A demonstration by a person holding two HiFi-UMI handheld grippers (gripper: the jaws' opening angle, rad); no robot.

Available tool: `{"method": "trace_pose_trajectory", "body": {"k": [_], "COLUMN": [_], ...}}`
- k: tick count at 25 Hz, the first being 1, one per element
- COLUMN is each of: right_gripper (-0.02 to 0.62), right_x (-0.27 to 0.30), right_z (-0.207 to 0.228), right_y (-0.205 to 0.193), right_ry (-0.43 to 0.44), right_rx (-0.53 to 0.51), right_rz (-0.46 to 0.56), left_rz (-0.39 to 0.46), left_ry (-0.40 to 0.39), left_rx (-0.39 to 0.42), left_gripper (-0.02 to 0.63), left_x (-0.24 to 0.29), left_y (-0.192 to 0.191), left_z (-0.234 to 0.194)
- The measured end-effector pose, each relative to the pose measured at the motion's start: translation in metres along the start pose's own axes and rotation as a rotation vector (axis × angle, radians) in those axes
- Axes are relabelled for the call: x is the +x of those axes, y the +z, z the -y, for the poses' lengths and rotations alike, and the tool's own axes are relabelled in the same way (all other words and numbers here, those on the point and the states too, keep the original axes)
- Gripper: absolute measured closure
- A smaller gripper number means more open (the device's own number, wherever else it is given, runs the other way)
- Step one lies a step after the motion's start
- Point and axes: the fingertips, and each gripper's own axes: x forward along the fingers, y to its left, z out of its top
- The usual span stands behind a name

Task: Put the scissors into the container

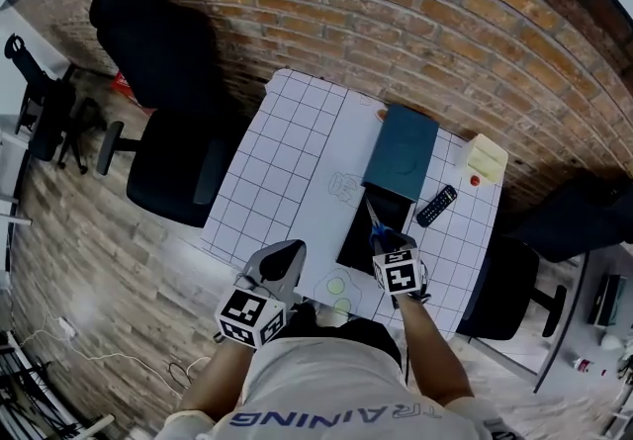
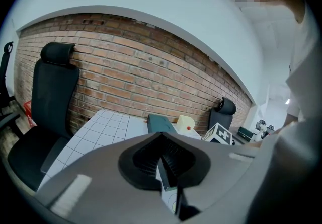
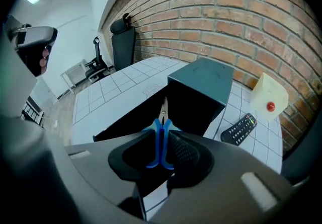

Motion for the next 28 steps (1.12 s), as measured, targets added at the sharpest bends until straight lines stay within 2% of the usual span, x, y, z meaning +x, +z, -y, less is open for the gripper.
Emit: {"method": "trace_pose_trajectory", "body": {"k": [9,16,20,26,28], "right_gripper": [0.488,0.472,0.485,0.576,0.580], "right_x": [0.007,0.004,-0.011,-0.058,-0.079], "right_z": [0.000,0.001,0.004,0.028,0.038], "right_y": [-0.005,-0.001,0.009,0.035,0.045], "right_ry": [-0.008,0.007,0.011,-0.003,-0.017], "right_rx": [-0.024,-0.022,-0.001,0.058,0.072], "right_rz": [-0.042,-0.021,0.035,0.191,0.247], "left_rz": [-0.002,-0.006,-0.003,0.024,0.038], "left_ry": [0.004,0.009,0.006,-0.014,-0.024], "left_rx": [-0.014,-0.011,-0.001,0.027,0.039], "left_gripper": [0.604,0.604,0.604,0.604,0.604], "left_x": [0.001,0.005,0.007,0.018,0.022], "left_y": [-0.002,-0.003,0.001,0.019,0.027], "left_z": [-0.009,-0.007,-0.003,0.016,0.026]}}
